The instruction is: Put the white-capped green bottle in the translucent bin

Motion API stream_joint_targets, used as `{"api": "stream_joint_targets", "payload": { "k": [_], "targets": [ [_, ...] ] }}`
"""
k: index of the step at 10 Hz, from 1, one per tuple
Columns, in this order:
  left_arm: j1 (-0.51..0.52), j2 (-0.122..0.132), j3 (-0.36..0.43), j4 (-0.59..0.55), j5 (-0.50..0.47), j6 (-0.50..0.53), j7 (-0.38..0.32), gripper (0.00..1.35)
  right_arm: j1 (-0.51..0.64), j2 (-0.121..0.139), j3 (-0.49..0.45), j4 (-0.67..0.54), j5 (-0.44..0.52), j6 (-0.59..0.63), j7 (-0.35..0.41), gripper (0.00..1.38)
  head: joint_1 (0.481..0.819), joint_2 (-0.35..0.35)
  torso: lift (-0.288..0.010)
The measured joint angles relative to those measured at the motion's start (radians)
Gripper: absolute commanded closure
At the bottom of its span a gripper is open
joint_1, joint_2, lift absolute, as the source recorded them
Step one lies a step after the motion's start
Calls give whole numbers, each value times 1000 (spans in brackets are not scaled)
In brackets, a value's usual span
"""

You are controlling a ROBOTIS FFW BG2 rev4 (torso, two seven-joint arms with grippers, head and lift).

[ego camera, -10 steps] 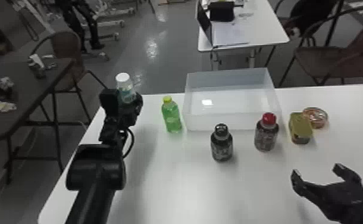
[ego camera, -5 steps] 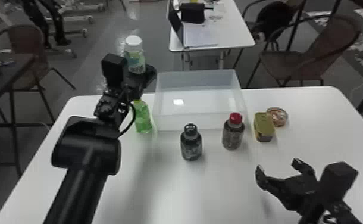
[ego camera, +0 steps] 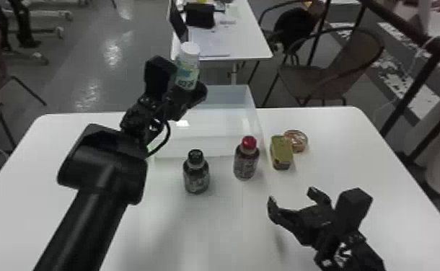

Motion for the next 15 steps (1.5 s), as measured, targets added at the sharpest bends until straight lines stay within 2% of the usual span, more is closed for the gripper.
{"api": "stream_joint_targets", "payload": {
  "k": [1, 2, 4, 5, 6, 8, 10, 12, 13, 15],
  "targets": [
    [-38, -14, -30, 70, -54, -16, -53, 1072, -8, 0, 4, 9, 0, 0, 0, 42, 695, -98, -92],
    [-83, -22, -37, 147, -149, -39, -114, 1072, -14, 0, 6, 17, 0, 0, 0, 42, 695, -113, -92],
    [-193, -24, -56, 335, -295, -93, -134, 1012, -28, 0, 12, 30, -1, 0, 4, 42, 695, -111, -92],
    [-239, -24, -65, 404, -356, -102, -132, 884, -43, 0, 20, 44, -2, 0, 5, 44, 695, -104, -92],
    [-273, -24, -67, 458, -420, -109, -130, 644, -55, 0, 27, 57, -3, 0, 5, 42, 695, -93, -92],
    [-306, -24, -60, 505, -510, -132, -112, 12, -61, 0, 31, 65, -3, 0, 5, 42, 695, -81, -92],
    [-311, -24, -51, 507, -524, -134, -105, 44, -57, 0, 30, 60, -6, 0, 5, 42, 695, -78, -92],
    [-291, -24, -43, 485, -491, -131, -107, 55, -38, -1, 26, 37, -15, 0, 4, 42, 695, -80, -92],
    [-246, -24, -32, 418, -453, -115, -109, 64, -29, -5, 24, 23, -17, 1, 4, 42, 695, -84, -92],
    [-73, -24, 44, 161, -355, -68, -108, 81, -21, -10, 21, 0, -12, 9, 0, 44, 695, -74, -92]
  ]
}}
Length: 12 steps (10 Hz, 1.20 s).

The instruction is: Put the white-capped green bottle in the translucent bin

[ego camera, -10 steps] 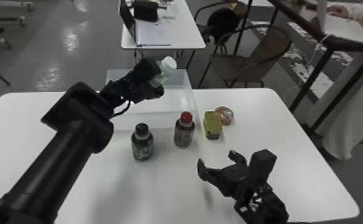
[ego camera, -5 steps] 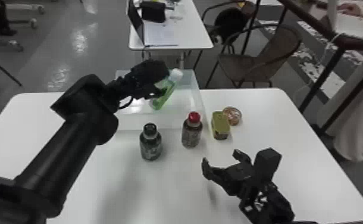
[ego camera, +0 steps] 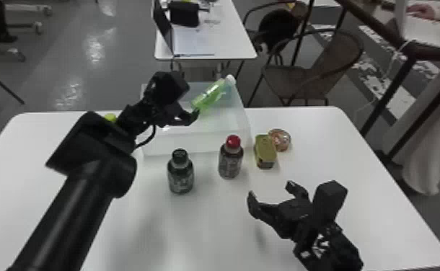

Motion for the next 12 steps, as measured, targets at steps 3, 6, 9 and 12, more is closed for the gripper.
{"api": "stream_joint_targets", "payload": {
  "k": [3, 6, 9, 12],
  "targets": [
    [324, 0, 141, -395, 210, 21, 93, 93, 32, -6, -18, -44, -6, 1, -28, 44, 695, -10, -92],
    [627, 0, 190, -534, 480, -78, 276, 94, 64, -51, -19, -85, -33, 1, -79, 45, 695, 38, -92],
    [838, 0, 196, -558, 596, -215, 399, 85, 109, -106, -22, -132, -70, 3, -136, 47, 695, 60, -92],
    [930, 0, 191, -558, 632, -264, 459, 35, 163, -112, -41, -172, -77, 11, -153, 48, 695, 68, -92]
  ]
}}
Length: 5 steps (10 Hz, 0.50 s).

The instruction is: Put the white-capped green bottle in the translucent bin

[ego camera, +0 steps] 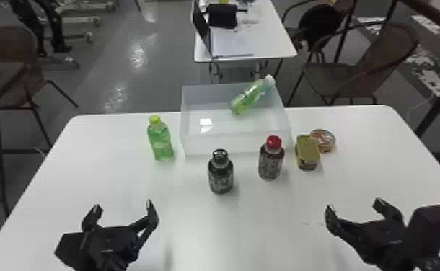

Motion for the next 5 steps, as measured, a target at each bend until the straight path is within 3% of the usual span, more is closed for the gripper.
{"api": "stream_joint_targets", "payload": {
  "k": [5],
  "targets": [
    [1, 0, 4, 1, 12, -17, 3, 68, 1, 3, -7, -3, -1, 2, -6, 48, 695, 68, -92]
  ]
}}
